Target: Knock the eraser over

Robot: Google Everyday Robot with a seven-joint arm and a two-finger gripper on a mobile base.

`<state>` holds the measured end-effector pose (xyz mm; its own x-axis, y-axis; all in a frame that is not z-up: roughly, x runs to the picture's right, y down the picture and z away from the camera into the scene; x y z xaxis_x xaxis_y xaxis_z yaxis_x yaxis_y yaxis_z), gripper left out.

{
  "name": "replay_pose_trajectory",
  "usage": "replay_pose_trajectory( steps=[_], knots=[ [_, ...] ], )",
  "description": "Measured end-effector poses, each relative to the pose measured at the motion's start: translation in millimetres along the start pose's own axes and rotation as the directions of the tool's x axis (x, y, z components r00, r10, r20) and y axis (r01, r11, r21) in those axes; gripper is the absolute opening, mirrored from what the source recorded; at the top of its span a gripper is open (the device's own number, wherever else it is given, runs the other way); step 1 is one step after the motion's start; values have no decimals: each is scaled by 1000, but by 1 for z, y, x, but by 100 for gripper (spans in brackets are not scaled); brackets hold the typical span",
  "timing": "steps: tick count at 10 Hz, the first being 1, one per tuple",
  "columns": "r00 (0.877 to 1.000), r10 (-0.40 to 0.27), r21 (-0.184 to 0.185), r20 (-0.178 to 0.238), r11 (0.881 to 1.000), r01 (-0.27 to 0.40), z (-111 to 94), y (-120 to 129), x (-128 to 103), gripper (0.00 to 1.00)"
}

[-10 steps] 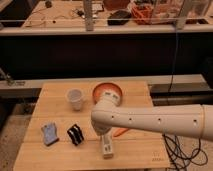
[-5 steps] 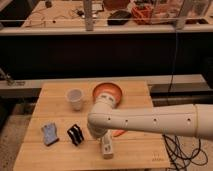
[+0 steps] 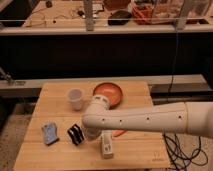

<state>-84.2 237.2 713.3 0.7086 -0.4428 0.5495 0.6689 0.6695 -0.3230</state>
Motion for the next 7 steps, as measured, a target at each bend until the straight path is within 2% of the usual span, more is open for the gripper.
replay_pose_trajectory(
  steps=[7],
  knots=[
    [998,-50,24,35,998,49,9,-23,-23,3]
  ],
)
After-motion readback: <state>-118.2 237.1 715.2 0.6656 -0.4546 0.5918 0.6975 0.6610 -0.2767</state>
